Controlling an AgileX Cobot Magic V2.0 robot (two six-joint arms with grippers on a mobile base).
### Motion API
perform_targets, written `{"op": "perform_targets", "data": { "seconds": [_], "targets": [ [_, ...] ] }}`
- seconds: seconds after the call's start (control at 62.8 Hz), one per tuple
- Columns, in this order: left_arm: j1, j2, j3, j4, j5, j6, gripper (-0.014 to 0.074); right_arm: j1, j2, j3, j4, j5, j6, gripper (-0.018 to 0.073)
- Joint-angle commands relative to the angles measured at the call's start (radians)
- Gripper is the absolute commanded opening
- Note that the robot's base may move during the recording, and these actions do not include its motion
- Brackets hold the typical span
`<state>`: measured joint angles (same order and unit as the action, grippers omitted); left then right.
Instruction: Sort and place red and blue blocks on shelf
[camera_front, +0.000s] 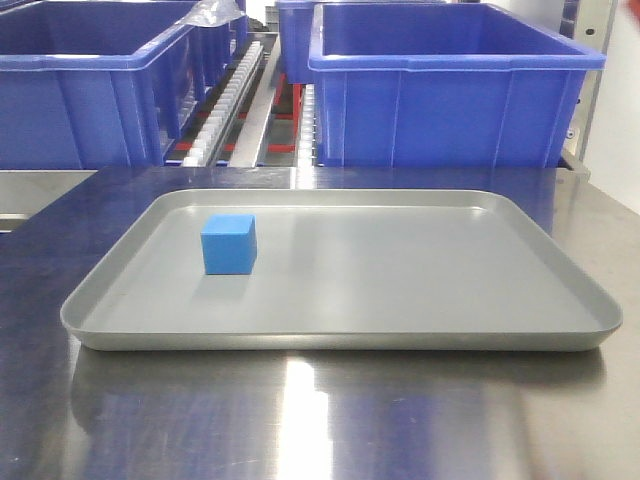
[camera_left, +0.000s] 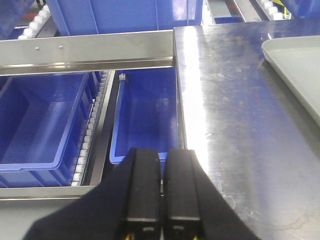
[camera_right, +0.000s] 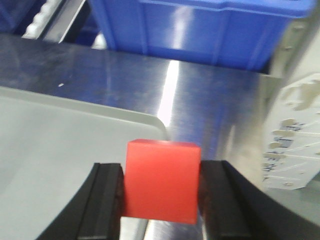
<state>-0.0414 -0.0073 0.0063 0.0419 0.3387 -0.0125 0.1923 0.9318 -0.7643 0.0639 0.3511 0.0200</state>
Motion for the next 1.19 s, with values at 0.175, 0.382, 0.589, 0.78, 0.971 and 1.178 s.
{"op": "perform_targets", "data": {
  "seconds": [0.175,0.382,0.589,0.78,0.971,1.178],
  "targets": [
    [-0.001,-0.017,0.034,-0.008,-0.075,-0.001,0.0126,-0.131,-0.235,0.162,-0.009,-0.127,-0.005,0.0050],
    [-0.001,-0.017,0.034,-0.008,-0.075,-0.001,0.0126,-0.151,-0.355,0.263,-0.009,-0.133,-0.005,0.0050],
    [-0.001,-0.017,0.034,-0.008,-0.075,-0.001,0.0126,-0.151,-0.387,0.290,-0.009,-0.140,-0.005,0.0050],
    [-0.001,-0.017,0.034,-0.008,-0.075,-0.001,0.0126,-0.151,-0.387,0.290,-0.009,-0.146,-0.005,0.0050],
    [-0.001,-0.017,0.034,-0.008,-0.075,-0.001,0.0126,-0.151,-0.387,0.290,-0.009,-0.135,-0.005,0.0049],
    [-0.001,-0.017,0.034,-0.008,-0.075,-0.001,0.0126,-0.151,-0.387,0.290,-0.009,-0.130,-0.005,0.0049]
  ]
}}
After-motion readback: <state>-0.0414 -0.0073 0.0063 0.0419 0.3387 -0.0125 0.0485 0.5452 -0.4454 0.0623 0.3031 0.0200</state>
